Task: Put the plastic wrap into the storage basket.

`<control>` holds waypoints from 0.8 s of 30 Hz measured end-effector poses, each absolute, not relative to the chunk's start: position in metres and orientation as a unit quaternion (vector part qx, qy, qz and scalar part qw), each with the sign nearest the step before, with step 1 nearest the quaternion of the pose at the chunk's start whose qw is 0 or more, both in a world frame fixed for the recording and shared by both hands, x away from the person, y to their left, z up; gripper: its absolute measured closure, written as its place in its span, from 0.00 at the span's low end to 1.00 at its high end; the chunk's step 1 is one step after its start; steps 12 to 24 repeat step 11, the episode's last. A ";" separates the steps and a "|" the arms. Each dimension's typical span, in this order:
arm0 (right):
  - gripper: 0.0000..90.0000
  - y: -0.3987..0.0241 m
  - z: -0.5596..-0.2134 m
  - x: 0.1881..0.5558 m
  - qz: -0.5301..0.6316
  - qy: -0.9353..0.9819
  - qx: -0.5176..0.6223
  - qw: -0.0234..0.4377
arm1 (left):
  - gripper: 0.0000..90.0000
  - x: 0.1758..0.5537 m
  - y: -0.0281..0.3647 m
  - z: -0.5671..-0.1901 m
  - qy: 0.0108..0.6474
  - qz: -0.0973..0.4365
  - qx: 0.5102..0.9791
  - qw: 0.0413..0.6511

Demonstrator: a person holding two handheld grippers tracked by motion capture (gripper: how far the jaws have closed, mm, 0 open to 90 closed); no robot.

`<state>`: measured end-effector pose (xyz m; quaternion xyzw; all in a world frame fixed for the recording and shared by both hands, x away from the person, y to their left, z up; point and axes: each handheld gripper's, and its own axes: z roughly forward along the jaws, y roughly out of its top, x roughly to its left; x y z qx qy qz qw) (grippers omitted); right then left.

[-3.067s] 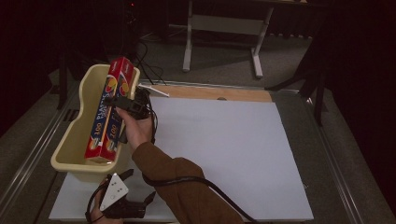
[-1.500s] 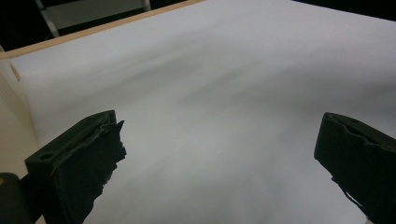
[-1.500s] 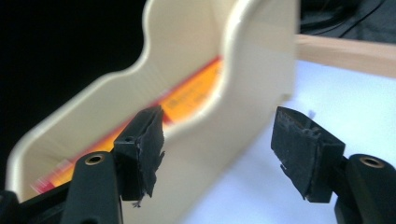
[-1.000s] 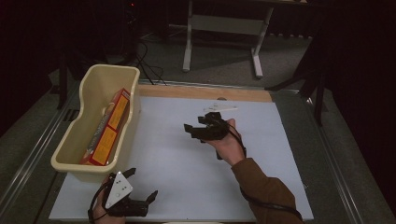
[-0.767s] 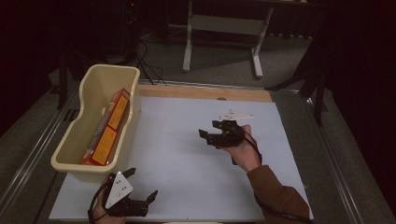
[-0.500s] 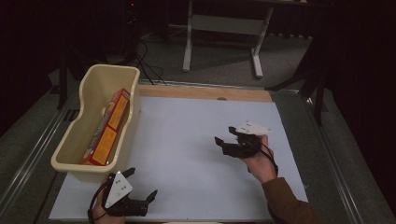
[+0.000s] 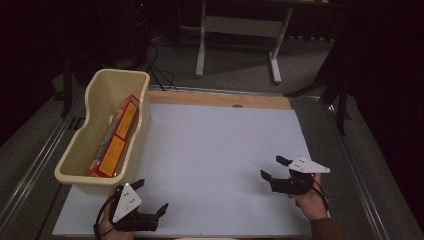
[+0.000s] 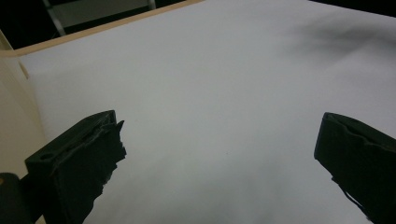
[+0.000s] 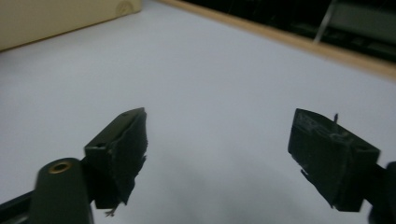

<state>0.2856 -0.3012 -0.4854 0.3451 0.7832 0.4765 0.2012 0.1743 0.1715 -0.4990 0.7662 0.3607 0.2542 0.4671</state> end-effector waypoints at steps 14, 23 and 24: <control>0.24 -0.335 -0.497 0.271 0.469 0.789 0.336 0.212 | 0.01 0.175 0.173 -0.498 0.363 0.254 0.764 0.470; 0.24 -0.335 -0.497 0.271 0.469 0.789 0.336 0.212 | 0.01 0.175 0.173 -0.498 0.363 0.254 0.764 0.470; 0.24 -0.335 -0.497 0.271 0.469 0.789 0.336 0.212 | 0.01 0.175 0.173 -0.498 0.363 0.254 0.764 0.470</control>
